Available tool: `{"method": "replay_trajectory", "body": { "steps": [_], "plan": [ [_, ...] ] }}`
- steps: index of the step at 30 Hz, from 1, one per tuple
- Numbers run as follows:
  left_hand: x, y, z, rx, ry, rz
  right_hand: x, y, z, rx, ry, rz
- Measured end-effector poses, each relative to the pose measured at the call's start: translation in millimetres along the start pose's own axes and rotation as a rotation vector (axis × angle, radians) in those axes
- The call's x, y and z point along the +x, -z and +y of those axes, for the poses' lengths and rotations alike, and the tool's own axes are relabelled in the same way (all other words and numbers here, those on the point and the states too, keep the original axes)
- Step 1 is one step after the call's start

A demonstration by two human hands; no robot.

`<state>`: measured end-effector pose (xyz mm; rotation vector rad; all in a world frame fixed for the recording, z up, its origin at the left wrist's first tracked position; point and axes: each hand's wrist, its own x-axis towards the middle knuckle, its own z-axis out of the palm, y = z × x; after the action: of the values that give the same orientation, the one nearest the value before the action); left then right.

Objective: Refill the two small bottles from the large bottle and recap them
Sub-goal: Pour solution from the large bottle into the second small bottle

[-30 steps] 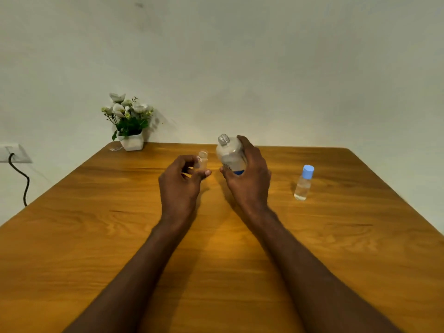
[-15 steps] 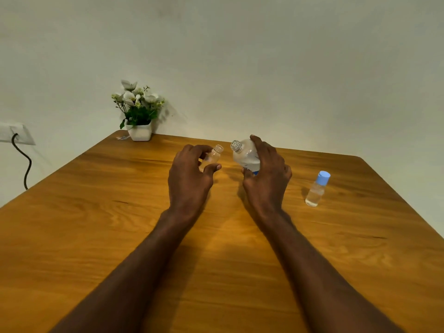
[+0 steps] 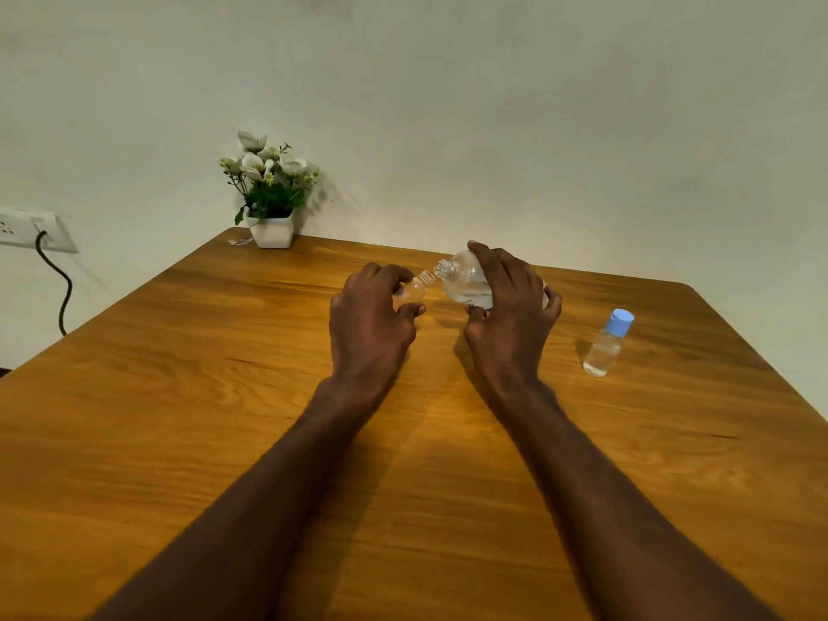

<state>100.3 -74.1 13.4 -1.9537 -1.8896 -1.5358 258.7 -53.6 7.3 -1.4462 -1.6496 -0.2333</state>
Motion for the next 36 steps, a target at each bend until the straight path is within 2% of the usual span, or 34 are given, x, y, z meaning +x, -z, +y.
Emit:
{"method": "replay_trajectory", "body": {
  "steps": [13,36],
  "plan": [
    [0.1,0.9,0.3,0.054,-0.001,-0.047,0.8,-0.2,0.9,-0.029,0.028,0.002],
    [-1.5,4.4,4.3,0.065,-0.001,-0.041,2.2,2.1,0.4,-0.067,0.043,-0.01]
  ]
}}
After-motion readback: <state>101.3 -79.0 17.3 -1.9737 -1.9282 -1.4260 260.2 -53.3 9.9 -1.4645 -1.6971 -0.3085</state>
